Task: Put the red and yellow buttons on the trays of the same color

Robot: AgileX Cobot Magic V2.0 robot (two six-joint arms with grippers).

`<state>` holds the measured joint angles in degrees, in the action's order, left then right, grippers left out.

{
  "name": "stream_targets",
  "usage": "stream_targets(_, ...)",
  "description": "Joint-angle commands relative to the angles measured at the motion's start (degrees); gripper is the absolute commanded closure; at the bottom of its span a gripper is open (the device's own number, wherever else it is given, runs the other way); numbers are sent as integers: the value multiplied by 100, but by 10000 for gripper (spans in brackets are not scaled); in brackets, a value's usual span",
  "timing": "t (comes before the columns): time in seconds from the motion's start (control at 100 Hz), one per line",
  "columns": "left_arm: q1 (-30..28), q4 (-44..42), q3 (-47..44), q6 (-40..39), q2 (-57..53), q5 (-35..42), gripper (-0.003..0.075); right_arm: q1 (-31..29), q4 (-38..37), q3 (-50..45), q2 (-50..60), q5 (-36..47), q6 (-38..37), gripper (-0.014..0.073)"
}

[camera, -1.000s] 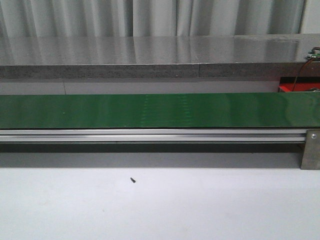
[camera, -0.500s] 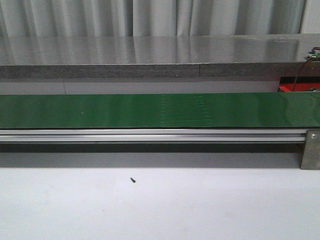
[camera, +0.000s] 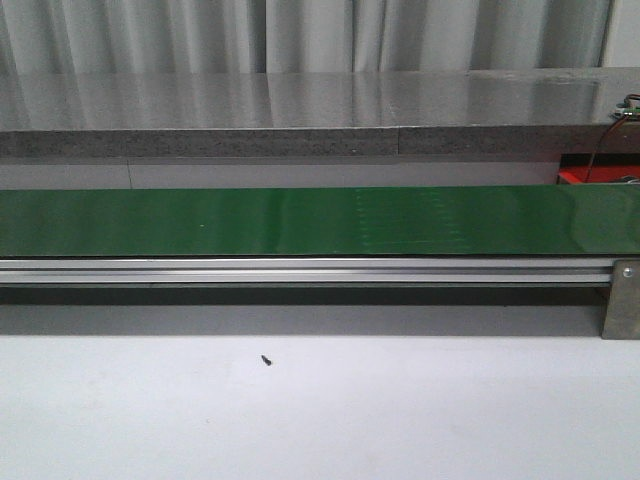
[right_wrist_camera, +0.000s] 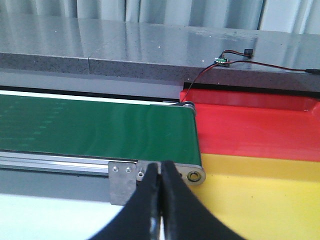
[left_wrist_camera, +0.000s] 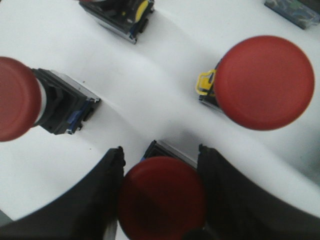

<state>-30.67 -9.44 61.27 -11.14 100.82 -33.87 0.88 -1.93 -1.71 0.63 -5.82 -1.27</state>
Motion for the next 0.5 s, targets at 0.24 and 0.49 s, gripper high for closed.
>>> stream_targets(0.24, 56, -70, 660, 146, -1242, -584, 711, 1, 0, 110, 100, 484, 14, 662)
stream_targets(0.49, 554, 676, 1289, 1018, -1657, -939, 710, 1, 0, 110, 100, 484, 14, 662)
